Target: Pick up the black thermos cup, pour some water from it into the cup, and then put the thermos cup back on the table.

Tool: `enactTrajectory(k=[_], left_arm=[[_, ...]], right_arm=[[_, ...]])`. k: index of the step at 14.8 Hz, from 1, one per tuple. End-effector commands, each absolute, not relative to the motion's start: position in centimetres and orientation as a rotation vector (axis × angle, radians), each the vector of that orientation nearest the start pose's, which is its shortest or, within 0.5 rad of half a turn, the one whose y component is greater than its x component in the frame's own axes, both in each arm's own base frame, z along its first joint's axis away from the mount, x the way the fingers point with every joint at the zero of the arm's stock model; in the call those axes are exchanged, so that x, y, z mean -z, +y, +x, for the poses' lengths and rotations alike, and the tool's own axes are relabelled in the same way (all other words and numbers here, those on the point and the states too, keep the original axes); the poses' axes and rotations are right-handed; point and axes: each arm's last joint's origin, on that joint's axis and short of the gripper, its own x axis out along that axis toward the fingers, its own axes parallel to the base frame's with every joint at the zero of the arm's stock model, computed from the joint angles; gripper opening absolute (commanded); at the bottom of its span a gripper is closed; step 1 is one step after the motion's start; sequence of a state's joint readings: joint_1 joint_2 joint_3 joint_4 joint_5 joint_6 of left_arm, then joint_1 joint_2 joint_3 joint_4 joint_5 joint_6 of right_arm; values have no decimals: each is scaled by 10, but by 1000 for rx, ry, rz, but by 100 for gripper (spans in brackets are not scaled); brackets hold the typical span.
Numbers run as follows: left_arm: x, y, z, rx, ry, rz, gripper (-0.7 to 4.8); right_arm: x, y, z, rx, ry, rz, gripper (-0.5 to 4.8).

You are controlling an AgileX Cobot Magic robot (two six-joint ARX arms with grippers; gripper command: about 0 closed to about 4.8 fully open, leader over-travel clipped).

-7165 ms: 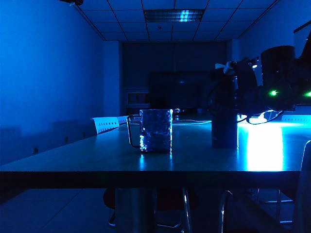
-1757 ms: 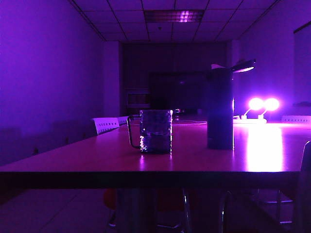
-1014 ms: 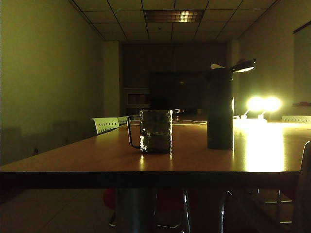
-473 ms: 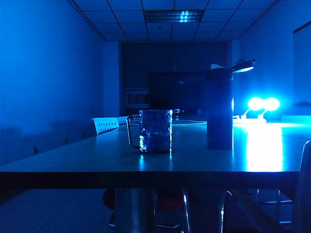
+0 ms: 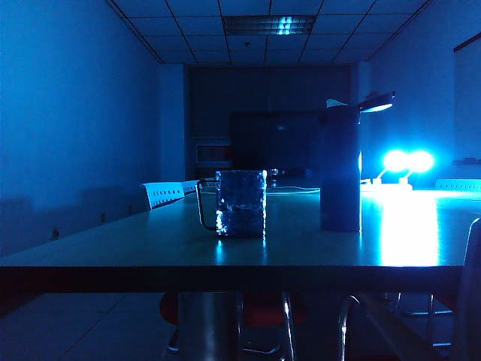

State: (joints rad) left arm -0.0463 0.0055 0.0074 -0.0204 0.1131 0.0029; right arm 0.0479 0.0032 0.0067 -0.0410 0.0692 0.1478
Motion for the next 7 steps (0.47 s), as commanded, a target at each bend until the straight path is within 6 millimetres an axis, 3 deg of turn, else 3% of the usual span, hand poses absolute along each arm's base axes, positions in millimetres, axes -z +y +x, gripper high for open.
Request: enactTrajectory(k=[1, 7], left_arm=[[-164, -8, 97, 161, 13, -1, -1], [-164, -8, 97, 161, 13, -1, 0]], right_arm=[[-157, 3, 97, 22, 72, 141, -5], [-160, 1, 98, 45, 43, 143, -5]])
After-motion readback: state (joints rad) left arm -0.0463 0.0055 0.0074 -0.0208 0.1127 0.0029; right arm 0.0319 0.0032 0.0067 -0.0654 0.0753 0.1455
